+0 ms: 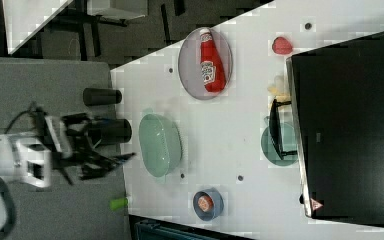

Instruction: Drag strainer right to left.

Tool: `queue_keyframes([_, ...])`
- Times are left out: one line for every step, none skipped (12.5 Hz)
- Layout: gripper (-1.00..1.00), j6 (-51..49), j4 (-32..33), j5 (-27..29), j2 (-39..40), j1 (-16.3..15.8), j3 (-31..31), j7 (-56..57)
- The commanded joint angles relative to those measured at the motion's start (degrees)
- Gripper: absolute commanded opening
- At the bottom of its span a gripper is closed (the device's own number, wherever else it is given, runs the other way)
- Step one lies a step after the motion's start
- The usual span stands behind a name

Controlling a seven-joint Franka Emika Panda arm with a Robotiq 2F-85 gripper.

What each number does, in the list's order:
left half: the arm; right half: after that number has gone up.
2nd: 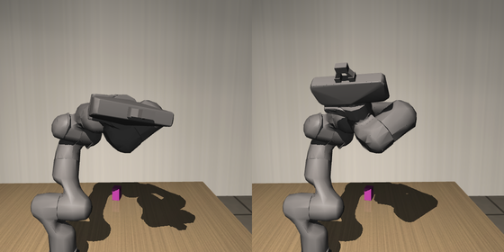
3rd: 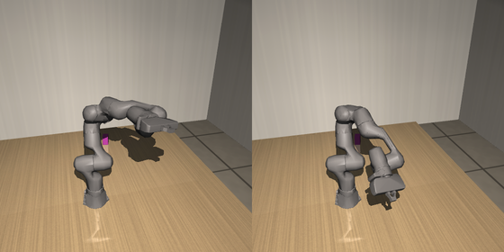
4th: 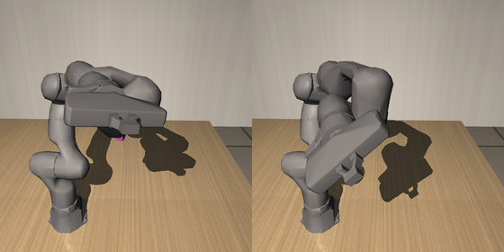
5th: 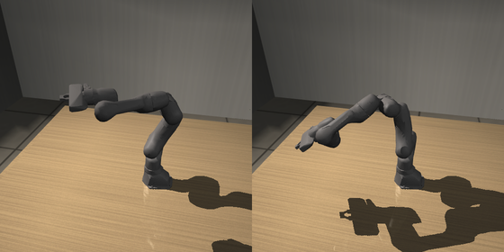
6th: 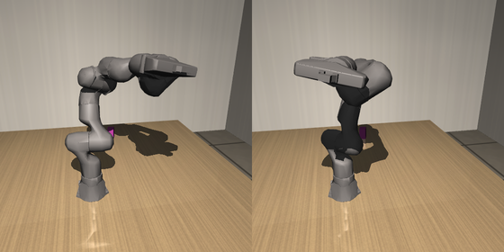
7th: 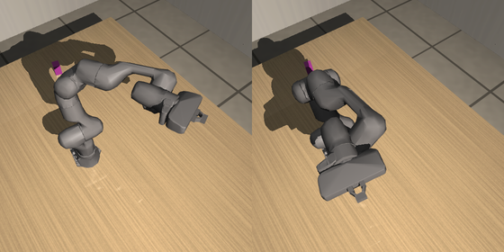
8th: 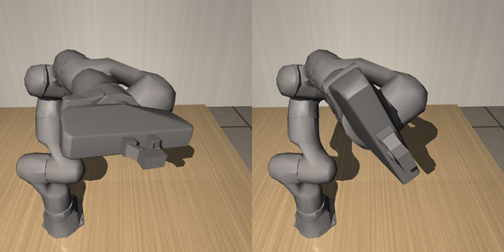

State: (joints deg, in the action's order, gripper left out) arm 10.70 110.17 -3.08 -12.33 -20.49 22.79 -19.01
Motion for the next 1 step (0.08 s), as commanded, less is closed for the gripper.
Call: queue_keyframes([1.0, -1.68, 0.55, -1.68, -0.91, 0.39, 1.54, 13.28])
